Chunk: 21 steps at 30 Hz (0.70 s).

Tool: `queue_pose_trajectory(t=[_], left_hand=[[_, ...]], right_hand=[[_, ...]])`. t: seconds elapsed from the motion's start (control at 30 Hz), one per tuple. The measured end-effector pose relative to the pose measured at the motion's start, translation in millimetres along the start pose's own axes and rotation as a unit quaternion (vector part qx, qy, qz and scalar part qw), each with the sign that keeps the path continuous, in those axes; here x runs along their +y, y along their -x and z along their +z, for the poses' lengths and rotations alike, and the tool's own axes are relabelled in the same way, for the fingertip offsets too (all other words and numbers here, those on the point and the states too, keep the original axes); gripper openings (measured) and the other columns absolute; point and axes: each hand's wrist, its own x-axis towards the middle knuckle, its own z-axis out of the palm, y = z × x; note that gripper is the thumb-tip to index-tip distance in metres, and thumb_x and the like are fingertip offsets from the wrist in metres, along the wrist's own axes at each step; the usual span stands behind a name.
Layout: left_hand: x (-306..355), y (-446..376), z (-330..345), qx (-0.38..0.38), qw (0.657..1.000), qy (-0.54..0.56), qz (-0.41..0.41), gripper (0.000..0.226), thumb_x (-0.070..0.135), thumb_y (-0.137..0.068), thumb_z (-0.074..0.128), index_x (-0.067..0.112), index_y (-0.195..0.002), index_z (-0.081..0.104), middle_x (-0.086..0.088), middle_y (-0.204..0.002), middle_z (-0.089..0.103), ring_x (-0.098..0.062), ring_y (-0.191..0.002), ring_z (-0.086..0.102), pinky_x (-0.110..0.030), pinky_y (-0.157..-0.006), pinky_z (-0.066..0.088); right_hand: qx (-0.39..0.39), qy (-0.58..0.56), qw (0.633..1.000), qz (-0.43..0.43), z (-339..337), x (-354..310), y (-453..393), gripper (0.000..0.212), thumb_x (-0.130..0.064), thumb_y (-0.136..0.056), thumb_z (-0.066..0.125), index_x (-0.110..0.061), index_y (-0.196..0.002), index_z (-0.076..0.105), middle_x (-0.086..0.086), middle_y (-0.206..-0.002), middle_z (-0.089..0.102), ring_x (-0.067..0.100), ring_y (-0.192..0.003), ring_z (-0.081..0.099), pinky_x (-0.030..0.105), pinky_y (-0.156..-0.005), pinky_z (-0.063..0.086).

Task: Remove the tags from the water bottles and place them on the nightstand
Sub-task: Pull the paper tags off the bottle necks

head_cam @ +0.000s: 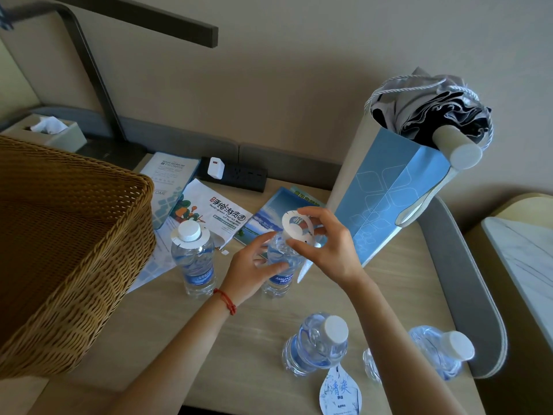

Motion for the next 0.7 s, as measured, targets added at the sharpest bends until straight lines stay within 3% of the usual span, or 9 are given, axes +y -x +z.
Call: queue_pose_trajectory(t=[0.13,0.33,0.43,0.5,0.57,0.7], left_hand=[[-1,0,0,-0.004,1.0,0.002,0.004,0.06,0.019,-0.071,0.076,0.02,-0.125,0.05,-0.006,-0.117,0.062,-0.014,-0.109,0.058,-0.028,-0.088,0.051],[-3,-1,0,0.006,1.0,-0.006,0.002,0.061,0.017,-0.07,0.077,0.025,-0.125,0.049,-0.001,-0.117,0.061,0.0,-0.103,0.058,-0.013,-0.08,0.05],[-2,0,0,0.005,1.0,-0.005,0.004,0.061,0.017,-0.07,0.077,0.027,-0.123,0.049,0.0,-0.114,0.062,-0.002,-0.101,0.06,-0.01,-0.077,0.05],[-2,0,0,0.01,1.0,0.004,0.005,0.059,0.014,-0.07,0.077,0.031,-0.119,0.05,-0.002,-0.115,0.062,-0.008,-0.101,0.062,-0.012,-0.077,0.05],[-2,0,0,0.015,1.0,0.008,0.005,0.058,0.011,-0.07,0.076,0.034,-0.116,0.05,-0.004,-0.116,0.062,-0.016,-0.104,0.062,-0.015,-0.08,0.051],[-2,0,0,0.011,1.0,0.002,0.01,0.058,0.012,-0.07,0.076,0.033,-0.117,0.05,-0.001,-0.115,0.062,-0.016,-0.106,0.061,-0.016,-0.081,0.051]], right_hand=[[0.046,-0.023,0.998,0.033,-12,11,9,0.047,-0.019,-0.069,0.079,-0.026,-0.108,0.054,-0.001,-0.108,0.059,0.006,-0.095,0.057,0.003,-0.074,0.044],[0.074,0.027,0.988,0.132,-4,63,39,0.045,-0.022,-0.067,0.081,-0.021,-0.106,0.06,-0.002,-0.104,0.059,-0.003,-0.083,0.055,0.0,-0.066,0.039],[0.066,0.054,0.982,0.172,11,91,49,0.048,-0.02,-0.067,0.082,-0.015,-0.11,0.061,0.001,-0.106,0.059,-0.002,-0.079,0.054,-0.002,-0.067,0.035],[0.054,0.08,0.975,0.202,19,109,53,0.051,-0.019,-0.068,0.081,-0.012,-0.114,0.059,0.007,-0.112,0.06,0.015,-0.09,0.057,0.005,-0.07,0.033],[0.022,0.106,0.965,0.237,25,125,55,0.053,-0.015,-0.07,0.078,-0.01,-0.118,0.057,0.011,-0.117,0.059,0.027,-0.105,0.055,0.021,-0.079,0.037],[-0.048,0.16,0.95,0.264,33,141,59,0.052,-0.015,-0.074,0.071,-0.012,-0.123,0.053,0.011,-0.123,0.057,0.03,-0.114,0.046,0.029,-0.086,0.037]])
